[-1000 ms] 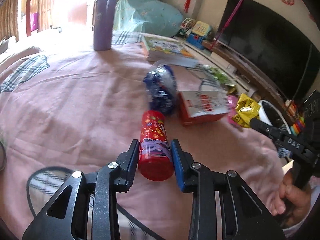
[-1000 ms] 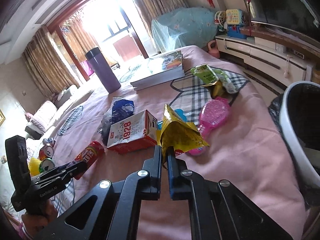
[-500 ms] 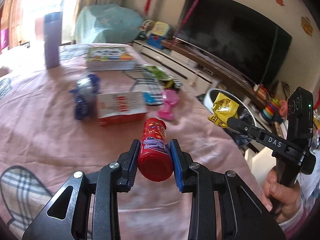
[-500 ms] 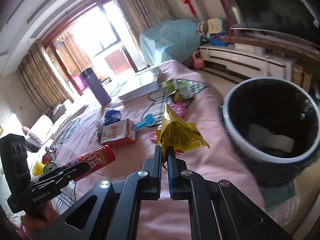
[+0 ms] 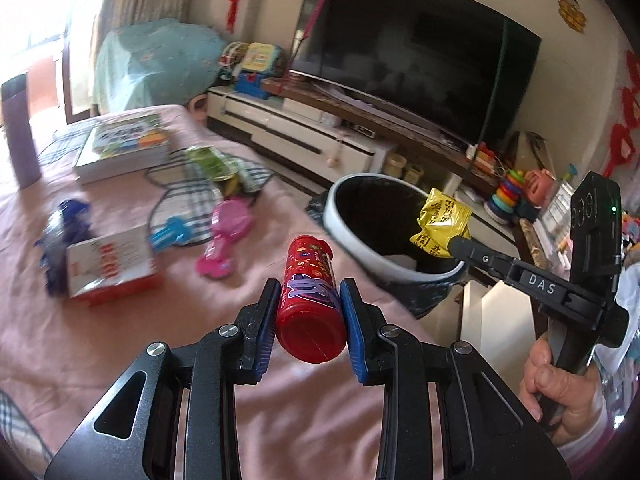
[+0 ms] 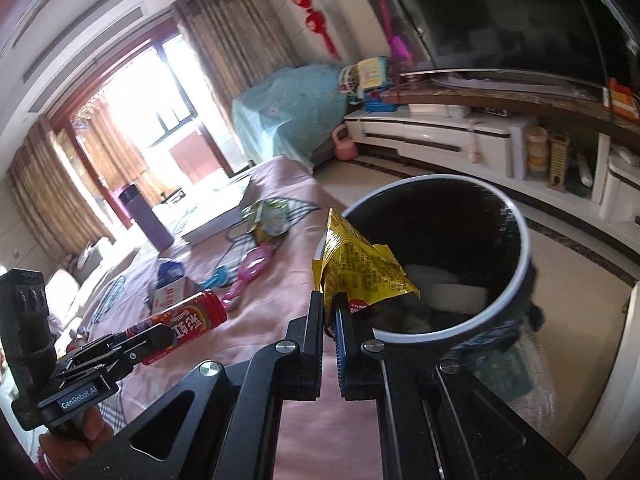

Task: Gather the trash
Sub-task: 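Carry the candy tube and yellow bag in both grippers over the trash bin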

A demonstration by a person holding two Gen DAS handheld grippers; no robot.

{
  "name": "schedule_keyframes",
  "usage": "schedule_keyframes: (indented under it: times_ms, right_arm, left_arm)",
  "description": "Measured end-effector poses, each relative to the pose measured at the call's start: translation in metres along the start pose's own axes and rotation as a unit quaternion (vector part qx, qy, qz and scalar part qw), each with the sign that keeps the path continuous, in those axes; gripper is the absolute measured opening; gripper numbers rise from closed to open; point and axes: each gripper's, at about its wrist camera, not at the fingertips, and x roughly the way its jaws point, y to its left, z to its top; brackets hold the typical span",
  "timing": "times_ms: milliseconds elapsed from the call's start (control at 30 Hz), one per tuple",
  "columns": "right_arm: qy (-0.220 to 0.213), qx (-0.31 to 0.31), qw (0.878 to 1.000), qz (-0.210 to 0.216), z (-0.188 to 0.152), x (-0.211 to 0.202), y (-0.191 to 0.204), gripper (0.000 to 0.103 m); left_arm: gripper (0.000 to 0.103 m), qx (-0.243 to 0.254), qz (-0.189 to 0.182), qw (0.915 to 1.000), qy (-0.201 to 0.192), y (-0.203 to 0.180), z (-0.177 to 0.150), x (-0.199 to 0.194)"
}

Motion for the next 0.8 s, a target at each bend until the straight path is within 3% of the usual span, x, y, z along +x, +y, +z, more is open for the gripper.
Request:
schedule_keyframes:
  times_ms: [433,800]
  right_arm:
    - [0.002,0.015,1.000,-0.026,0.013,0.002,-0.041,0.005]
    - [0.023,0.015,0.999,-0.029,0.024,0.021,-0.060,0.005]
  left_arm:
    - [0.029,0.038,-0.026,0.9989,0.003,-0.046,0.033,0.041]
    - [0.029,0.044,-0.031,0.9982,0.026,-0.062,0.044,0.081]
